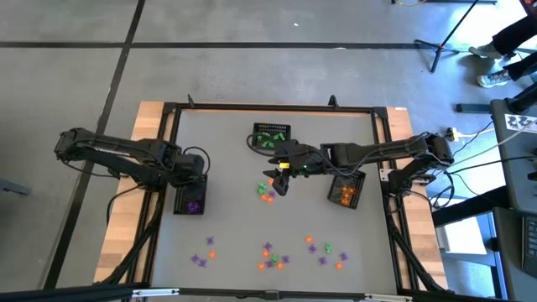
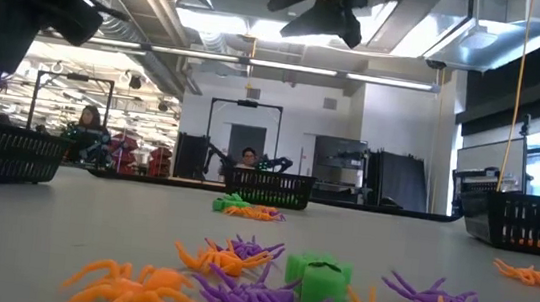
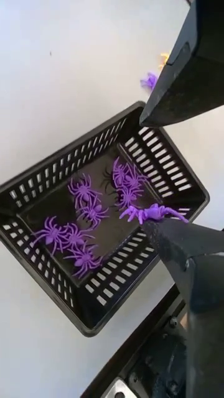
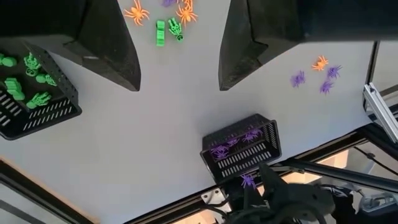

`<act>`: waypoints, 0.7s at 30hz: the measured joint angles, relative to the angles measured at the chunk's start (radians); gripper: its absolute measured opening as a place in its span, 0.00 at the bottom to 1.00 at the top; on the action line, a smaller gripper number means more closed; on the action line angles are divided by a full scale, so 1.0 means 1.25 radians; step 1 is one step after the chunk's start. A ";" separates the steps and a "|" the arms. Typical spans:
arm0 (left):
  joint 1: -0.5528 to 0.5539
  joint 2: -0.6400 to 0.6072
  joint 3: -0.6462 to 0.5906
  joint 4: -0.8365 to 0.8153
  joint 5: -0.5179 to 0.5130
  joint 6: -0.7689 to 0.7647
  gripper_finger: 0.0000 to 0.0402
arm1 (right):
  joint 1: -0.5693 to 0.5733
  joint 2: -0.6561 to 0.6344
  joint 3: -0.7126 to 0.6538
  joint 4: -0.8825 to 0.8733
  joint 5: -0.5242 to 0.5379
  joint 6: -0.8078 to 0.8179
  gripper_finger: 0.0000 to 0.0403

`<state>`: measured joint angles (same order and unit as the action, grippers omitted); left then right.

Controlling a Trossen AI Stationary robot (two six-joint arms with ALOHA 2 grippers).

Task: Sort Halloween decoration
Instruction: Put the violet spider toy into the left bin

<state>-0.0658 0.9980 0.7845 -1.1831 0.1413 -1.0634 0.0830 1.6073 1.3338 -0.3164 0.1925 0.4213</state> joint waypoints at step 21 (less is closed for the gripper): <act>-0.011 0.162 0.000 0.013 -0.021 -0.004 0.53 | 0.000 0.000 0.000 0.000 0.001 0.000 0.53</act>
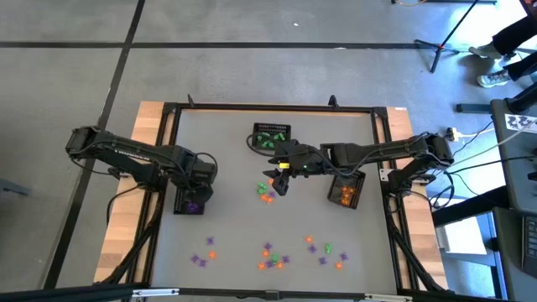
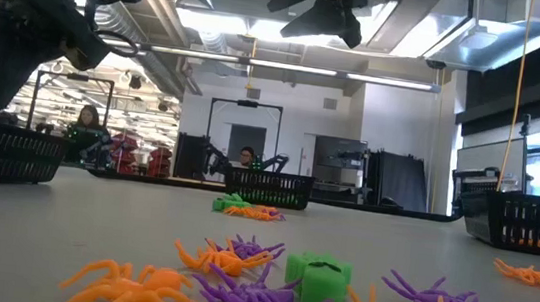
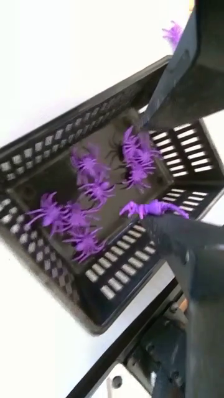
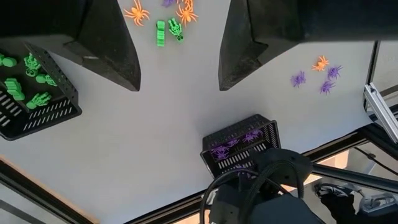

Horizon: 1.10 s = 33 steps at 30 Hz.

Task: Sort Halloween decoration
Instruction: Put the violet spider toy into the left bin

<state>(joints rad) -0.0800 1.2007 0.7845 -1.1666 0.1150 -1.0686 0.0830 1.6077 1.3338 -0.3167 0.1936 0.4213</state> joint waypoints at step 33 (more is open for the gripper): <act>0.000 -0.008 0.000 0.052 0.021 0.043 0.66 | 0.000 0.000 0.000 0.000 0.000 0.000 0.53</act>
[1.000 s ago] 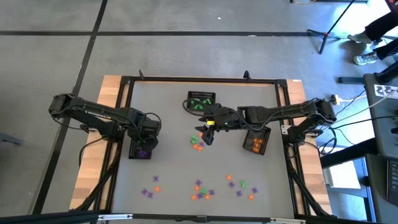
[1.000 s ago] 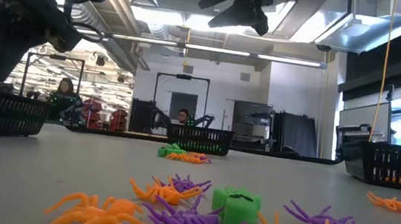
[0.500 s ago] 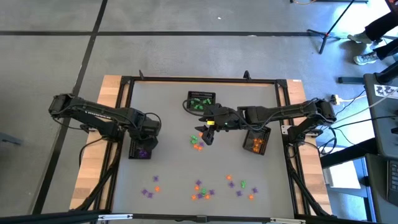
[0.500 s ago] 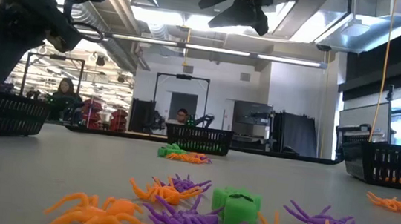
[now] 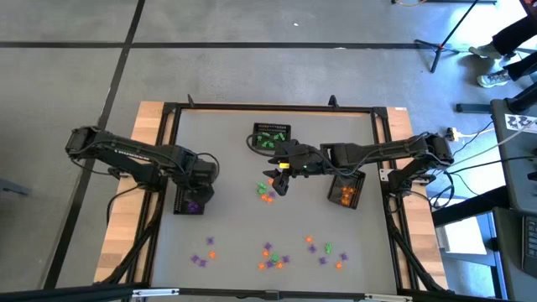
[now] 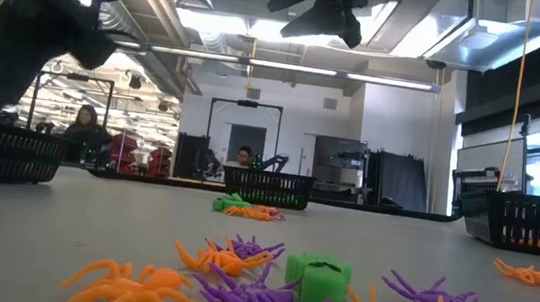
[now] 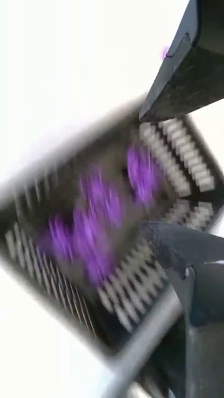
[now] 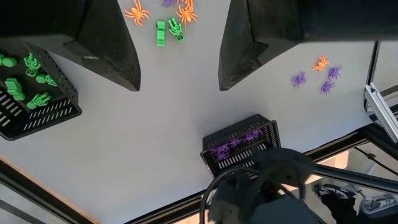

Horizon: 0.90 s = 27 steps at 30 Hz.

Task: Sort Halloween decoration
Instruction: Put the violet spider toy into the left bin

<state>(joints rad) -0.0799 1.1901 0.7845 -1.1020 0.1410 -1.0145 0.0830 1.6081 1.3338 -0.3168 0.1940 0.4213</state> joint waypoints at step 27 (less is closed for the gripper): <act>0.098 -0.266 0.000 0.719 -0.148 -0.182 0.62 | 0.000 0.000 0.001 0.004 0.007 0.000 0.53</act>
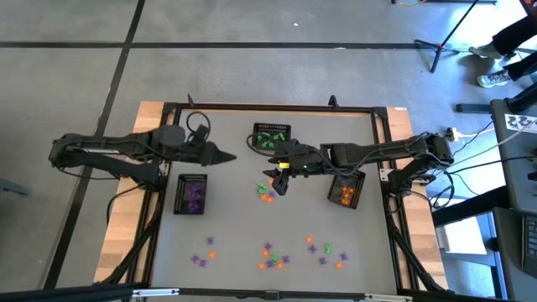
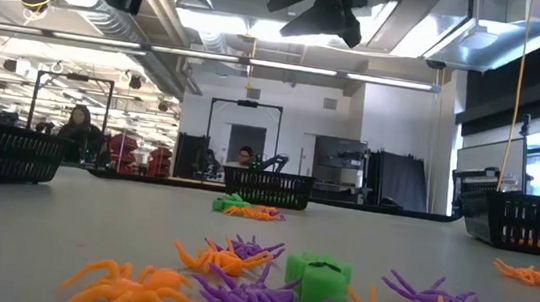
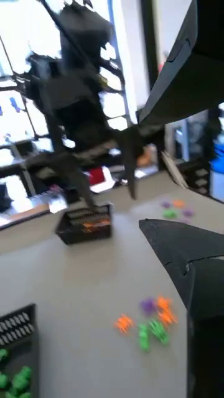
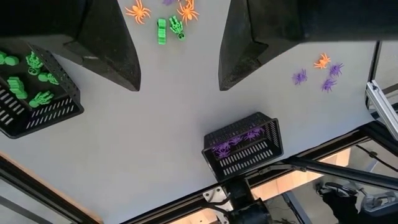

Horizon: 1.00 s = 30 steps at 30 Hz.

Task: Sort Halloween decoration
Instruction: Put the violet spider toy into the left bin

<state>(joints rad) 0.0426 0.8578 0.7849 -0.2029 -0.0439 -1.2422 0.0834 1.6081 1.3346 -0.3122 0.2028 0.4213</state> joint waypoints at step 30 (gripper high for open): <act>0.020 0.006 0.000 -0.282 -0.145 -0.004 0.62 | 0.000 0.196 0.000 -0.101 -0.073 0.078 0.53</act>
<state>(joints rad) 0.0673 0.8650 0.7849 -0.5558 -0.2256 -1.2474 0.0828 1.8537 1.3342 -0.4389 0.1112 0.5193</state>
